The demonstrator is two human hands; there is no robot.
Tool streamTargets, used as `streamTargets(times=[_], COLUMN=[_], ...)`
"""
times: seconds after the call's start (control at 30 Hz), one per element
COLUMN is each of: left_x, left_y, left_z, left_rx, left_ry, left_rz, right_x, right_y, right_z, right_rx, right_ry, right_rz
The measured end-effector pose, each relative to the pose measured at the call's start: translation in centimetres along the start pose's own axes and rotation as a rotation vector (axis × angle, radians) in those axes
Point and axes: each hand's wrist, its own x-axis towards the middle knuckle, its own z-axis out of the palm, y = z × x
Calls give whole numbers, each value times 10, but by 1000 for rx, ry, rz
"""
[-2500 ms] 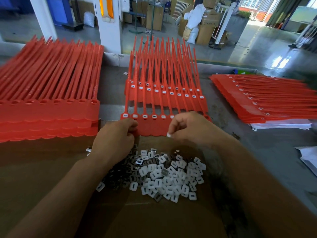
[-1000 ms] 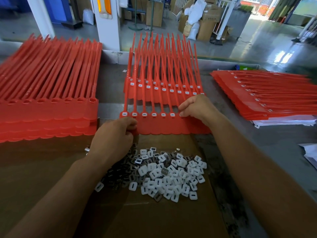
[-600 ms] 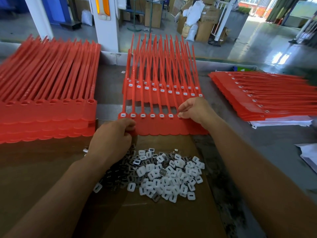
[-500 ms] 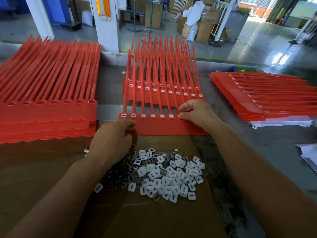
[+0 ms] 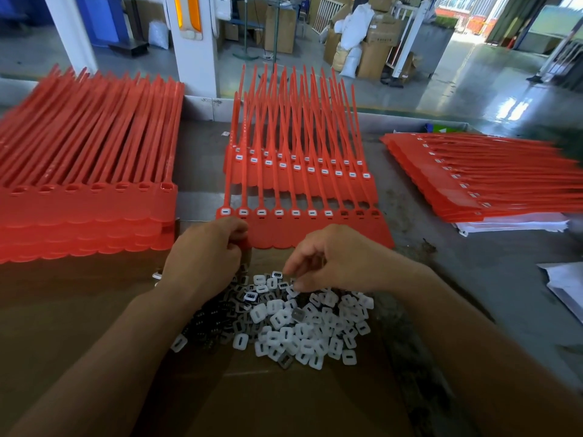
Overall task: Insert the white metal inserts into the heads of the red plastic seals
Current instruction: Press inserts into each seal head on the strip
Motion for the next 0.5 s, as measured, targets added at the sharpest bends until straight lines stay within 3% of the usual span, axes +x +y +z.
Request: streamTargets(times=[0.27, 0.5], left_x=[-1, -1], left_y=[1, 3], left_z=[-1, -3], left_rx=[-6, -12], left_ry=[-5, -15], left_rz=[-11, -15], right_x=[3, -2], right_y=[1, 5], right_z=[10, 1], right_rx=[-27, 144], right_ry=[8, 174], right_rz=[29, 73])
